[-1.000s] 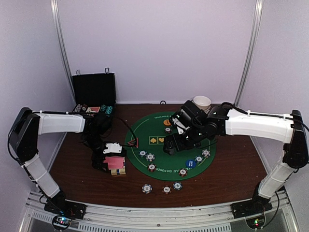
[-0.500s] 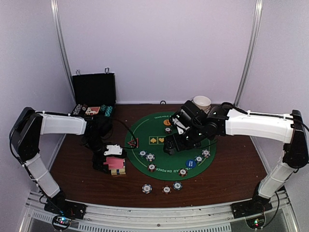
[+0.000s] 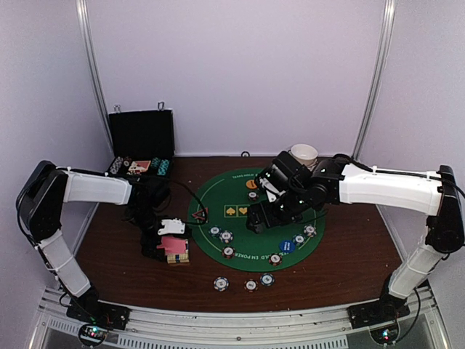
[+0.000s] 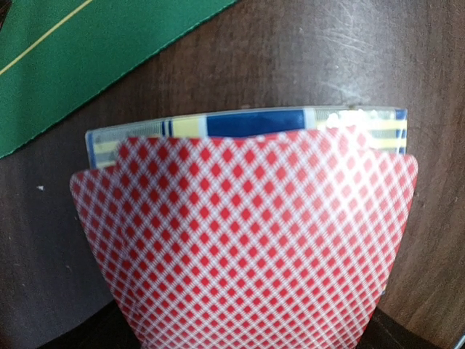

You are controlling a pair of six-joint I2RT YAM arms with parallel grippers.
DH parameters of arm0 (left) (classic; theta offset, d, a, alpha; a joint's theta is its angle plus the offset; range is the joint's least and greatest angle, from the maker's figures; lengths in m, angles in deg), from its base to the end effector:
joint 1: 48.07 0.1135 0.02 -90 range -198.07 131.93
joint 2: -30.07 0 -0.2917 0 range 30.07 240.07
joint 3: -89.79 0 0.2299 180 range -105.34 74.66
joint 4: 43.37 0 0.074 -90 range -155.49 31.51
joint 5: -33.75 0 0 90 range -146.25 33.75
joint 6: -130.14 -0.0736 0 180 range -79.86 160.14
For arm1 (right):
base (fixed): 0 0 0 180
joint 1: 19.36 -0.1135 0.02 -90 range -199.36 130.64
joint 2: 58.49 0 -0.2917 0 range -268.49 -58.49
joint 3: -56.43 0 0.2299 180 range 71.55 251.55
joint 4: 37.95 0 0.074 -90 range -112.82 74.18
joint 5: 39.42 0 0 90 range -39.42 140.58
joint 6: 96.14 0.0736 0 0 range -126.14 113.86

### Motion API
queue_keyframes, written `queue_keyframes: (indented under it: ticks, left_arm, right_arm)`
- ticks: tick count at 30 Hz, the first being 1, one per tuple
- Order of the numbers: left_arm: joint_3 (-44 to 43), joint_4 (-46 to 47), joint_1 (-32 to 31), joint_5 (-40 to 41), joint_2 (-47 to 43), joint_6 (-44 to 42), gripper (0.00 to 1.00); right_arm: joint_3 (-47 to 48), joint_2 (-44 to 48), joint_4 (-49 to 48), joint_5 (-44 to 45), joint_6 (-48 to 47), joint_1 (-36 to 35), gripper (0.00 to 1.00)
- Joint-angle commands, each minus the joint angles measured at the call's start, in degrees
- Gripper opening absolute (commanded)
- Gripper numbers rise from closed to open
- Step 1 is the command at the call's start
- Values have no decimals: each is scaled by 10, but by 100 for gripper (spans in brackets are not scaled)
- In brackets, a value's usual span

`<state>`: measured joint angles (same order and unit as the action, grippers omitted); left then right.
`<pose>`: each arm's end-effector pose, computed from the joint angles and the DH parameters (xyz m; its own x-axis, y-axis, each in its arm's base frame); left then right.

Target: Distribute texas hold em gaming equipment

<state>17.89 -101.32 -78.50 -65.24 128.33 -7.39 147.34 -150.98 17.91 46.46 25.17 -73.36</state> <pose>0.2377 -0.1530 0.1541 -0.2005 0.9627 -0.1816 0.9797 0.1980 -0.0319 0.1966 0.2796 0.2743 -0.8544 -0.2942 -0.4283 -0.4514 0.8285 0.3314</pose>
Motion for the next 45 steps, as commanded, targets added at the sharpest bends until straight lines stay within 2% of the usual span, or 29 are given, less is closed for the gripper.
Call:
queue_keyframes:
  ticks: [1, 13, 18, 28, 33, 45]
  left_arm:
    - [7, 12, -3, 2, 3, 10, 96]
    - [26, 17, -7, 13, -9, 10, 78]
    - [30, 19, -8, 12, -15, 10, 66]
    - [34, 24, -9, 18, -17, 10, 25]
    - [28, 24, -9, 25, -25, 17, 0]
    - [-25, -40, -9, 2, -67, 28, 0]
  right_arm:
    - [-7, 17, 1, -3, -3, 2, 97]
    - [-13, 14, -10, -12, -1, 2, 93]
    - [-14, 12, -13, -16, 1, 2, 91]
    - [-15, 6, -21, -26, 7, 2, 88]
    - [-12, 1, -24, -33, 7, 2, 86]
    - [-11, 3, -31, -35, 15, 2, 85]
